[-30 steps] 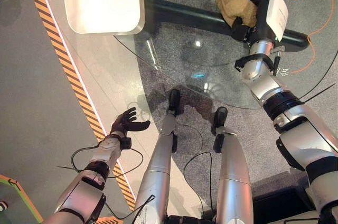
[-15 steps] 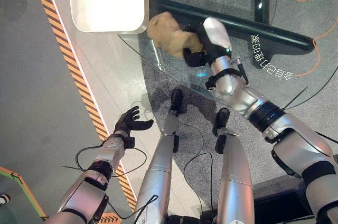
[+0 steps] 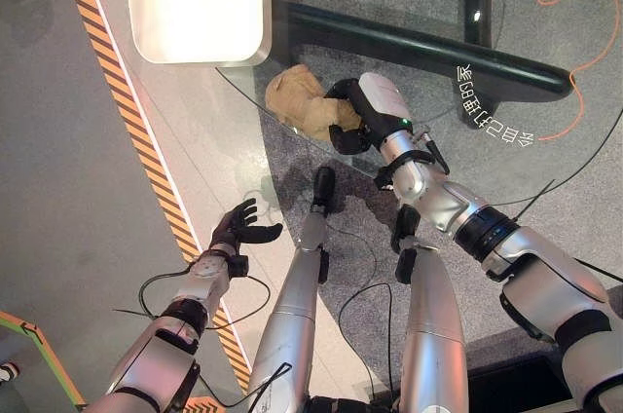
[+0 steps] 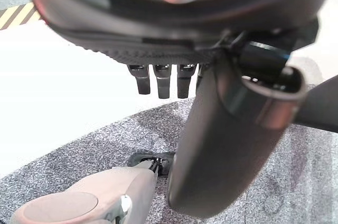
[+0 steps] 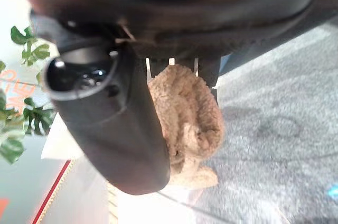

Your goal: Wipe the table with a cloth and put it in the basket.

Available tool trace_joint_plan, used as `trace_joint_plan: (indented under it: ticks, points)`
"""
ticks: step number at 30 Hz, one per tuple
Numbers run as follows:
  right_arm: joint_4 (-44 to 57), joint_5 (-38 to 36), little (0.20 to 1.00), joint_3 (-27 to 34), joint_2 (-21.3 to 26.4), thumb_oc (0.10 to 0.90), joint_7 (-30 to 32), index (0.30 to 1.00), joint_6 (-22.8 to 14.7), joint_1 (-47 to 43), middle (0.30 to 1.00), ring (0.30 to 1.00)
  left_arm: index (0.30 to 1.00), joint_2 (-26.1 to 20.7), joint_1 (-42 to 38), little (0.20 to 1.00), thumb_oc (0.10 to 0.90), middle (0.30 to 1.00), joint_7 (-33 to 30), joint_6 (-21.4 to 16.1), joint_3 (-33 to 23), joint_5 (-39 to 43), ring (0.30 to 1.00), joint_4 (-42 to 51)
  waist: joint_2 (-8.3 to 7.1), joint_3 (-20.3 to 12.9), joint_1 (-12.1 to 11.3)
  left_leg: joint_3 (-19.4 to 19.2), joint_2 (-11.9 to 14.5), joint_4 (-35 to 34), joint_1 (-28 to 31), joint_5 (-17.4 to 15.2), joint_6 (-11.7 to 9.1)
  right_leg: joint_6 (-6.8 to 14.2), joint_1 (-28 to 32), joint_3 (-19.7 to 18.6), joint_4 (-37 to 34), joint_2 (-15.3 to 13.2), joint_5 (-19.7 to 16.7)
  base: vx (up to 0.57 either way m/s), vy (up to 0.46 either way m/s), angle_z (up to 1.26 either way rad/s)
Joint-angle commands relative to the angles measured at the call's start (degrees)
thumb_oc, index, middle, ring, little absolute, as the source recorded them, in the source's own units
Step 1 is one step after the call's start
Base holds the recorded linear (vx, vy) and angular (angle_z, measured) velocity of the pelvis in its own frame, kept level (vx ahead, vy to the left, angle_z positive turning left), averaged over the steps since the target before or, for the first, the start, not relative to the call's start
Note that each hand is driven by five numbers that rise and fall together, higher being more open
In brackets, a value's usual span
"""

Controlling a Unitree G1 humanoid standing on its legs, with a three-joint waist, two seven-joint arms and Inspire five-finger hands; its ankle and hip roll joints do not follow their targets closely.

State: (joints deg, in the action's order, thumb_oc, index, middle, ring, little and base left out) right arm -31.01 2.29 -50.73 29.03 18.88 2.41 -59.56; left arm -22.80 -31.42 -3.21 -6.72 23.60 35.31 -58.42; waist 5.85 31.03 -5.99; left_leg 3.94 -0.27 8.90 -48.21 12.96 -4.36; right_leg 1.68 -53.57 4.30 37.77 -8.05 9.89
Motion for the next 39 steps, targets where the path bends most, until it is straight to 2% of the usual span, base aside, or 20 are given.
trace_joint_plan:
  ticks: [1,6,13,14,22,24,30,39]
  points:
    - [10.57,0.27,0.200,-1.10,-1.89,0.100,-1.22,0.300,-6.86,-0.56,0.300,0.300,0.900,0.65,1.27,0.900,0.800,0.900,-1.24,-1.69,-1.92,-0.86,0.900,-3.25,-0.11,-1.23,0.91,-0.68,-1.52,9.73,-0.13,-9.34,2.19,3.61,3.17,2.11,-15.93,-1.96,-11.57,0.00,0.000,0.00]
    - [11.68,0.08,0.200,-1.36,-1.90,0.100,-1.12,0.300,-7.09,0.60,0.300,0.300,0.900,0.15,0.78,0.900,0.800,0.900,-1.06,-1.42,-2.13,-0.42,0.900,-3.52,-0.28,-1.23,1.11,-0.76,-1.42,9.39,0.06,-9.12,2.14,3.77,3.36,2.07,-16.13,-1.94,-11.75,0.00,0.000,0.00]
    - [11.35,-1.38,0.200,0.23,-2.39,0.100,3.07,0.300,-7.50,1.77,0.300,0.300,0.900,0.14,0.67,0.900,0.800,0.900,-0.89,-3.22,-3.72,4.60,0.900,-3.84,-0.32,-1.23,1.22,-0.85,-1.28,9.55,0.23,-9.14,2.13,3.76,3.57,1.98,-15.85,-2.01,-11.69,0.00,0.000,0.00]
    - [11.23,-2.15,0.200,1.43,-2.58,0.100,4.49,0.300,-7.36,1.97,0.300,0.300,0.900,0.09,0.68,0.900,0.800,0.900,-1.39,-4.04,-4.72,7.61,0.900,-3.71,-0.34,-1.23,1.18,-0.80,-1.24,9.54,0.19,-9.08,2.14,3.76,3.54,1.96,-15.83,-2.04,-11.72,0.00,0.000,0.00]
    - [10.46,-2.75,0.200,7.21,-4.48,0.100,9.92,0.300,-7.36,2.74,0.300,0.300,0.900,0.47,0.36,0.900,0.800,0.900,-5.72,-10.56,-11.75,16.57,0.900,0.25,-0.51,-1.23,0.96,-0.40,-1.19,10.57,-0.10,-9.70,2.22,3.55,3.04,1.62,-14.61,-1.98,-11.01,0.00,0.000,0.00]
    - [10.89,-2.57,0.200,9.42,-4.82,0.100,11.28,0.300,-7.23,2.96,0.300,0.300,0.900,0.28,-0.26,0.900,0.800,0.900,-8.98,-14.29,-14.28,19.08,0.900,3.68,-0.66,-1.23,0.70,-0.01,-1.40,10.76,-0.04,-9.84,2.33,3.55,3.18,1.61,-14.59,-2.03,-10.92,0.00,0.000,0.00]
    - [13.88,-1.69,0.200,13.02,-5.56,0.100,13.27,0.300,-6.55,4.36,0.300,0.300,0.900,0.13,-0.78,0.900,0.800,0.900,-15.56,-20.81,-19.11,23.39,0.900,10.86,-1.00,-1.23,0.26,0.97,-1.86,11.24,-0.15,-10.18,2.57,3.47,2.99,1.34,-14.24,-1.75,-10.65,0.00,-0.013,0.00]
    - [20.91,-2.05,0.200,17.22,-6.82,0.100,18.28,0.300,-6.06,6.35,0.300,0.300,0.900,1.08,-0.26,0.900,0.800,0.900,-26.69,-26.96,-24.89,19.47,0.900,17.22,-1.20,-1.23,-0.18,1.58,-1.89,12.06,-1.11,-10.33,2.50,3.25,2.34,1.09,-12.90,-1.63,-9.63,0.00,-0.021,0.00]
